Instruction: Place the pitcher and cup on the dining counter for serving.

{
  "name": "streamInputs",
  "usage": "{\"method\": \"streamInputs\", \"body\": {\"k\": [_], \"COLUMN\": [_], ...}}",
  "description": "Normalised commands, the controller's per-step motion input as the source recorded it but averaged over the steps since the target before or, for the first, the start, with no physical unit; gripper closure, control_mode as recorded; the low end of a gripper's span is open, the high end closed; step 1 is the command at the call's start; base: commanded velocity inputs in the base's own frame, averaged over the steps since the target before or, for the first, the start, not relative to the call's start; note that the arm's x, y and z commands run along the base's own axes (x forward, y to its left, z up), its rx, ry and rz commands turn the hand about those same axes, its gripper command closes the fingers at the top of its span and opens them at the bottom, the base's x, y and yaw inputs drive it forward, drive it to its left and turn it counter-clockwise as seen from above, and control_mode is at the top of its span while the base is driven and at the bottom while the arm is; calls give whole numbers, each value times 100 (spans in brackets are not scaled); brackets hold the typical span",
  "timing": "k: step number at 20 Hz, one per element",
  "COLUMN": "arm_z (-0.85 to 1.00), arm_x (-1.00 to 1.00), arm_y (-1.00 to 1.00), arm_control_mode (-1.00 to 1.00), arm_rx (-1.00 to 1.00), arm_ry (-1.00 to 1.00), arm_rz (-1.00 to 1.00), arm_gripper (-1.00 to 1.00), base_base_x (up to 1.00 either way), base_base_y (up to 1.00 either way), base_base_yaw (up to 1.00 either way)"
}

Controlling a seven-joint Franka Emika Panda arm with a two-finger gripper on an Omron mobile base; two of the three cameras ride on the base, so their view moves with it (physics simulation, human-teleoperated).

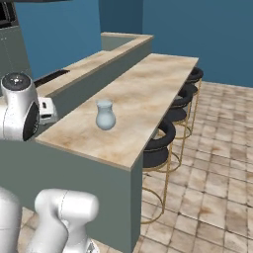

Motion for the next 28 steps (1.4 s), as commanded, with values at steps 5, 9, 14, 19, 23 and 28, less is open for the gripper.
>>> {"method": "streamInputs", "body": {"k": [5, 9, 14, 19, 23, 28], "arm_z": [3, 1, 0, 0, 0, 0], "arm_x": [-67, -37, 0, -6, 0, 0], "arm_y": [-17, -1, 0, 0, 0, 0], "arm_control_mode": [-100, -100, -100, 100, 100, 100], "arm_rx": [-1, -2, 0, 0, 0, 0], "arm_ry": [-19, -17, 0, 0, 0, 0], "arm_rz": [-14, -8, -1, 1, 0, 0], "arm_gripper": [-100, -100, -100, -100, -100, -100], "base_base_x": [0, 0, 0, -23, -84, -54], "base_base_y": [0, 0, 0, 0, 25, 54], "base_base_yaw": [0, 0, 0, 9, 46, 62]}}
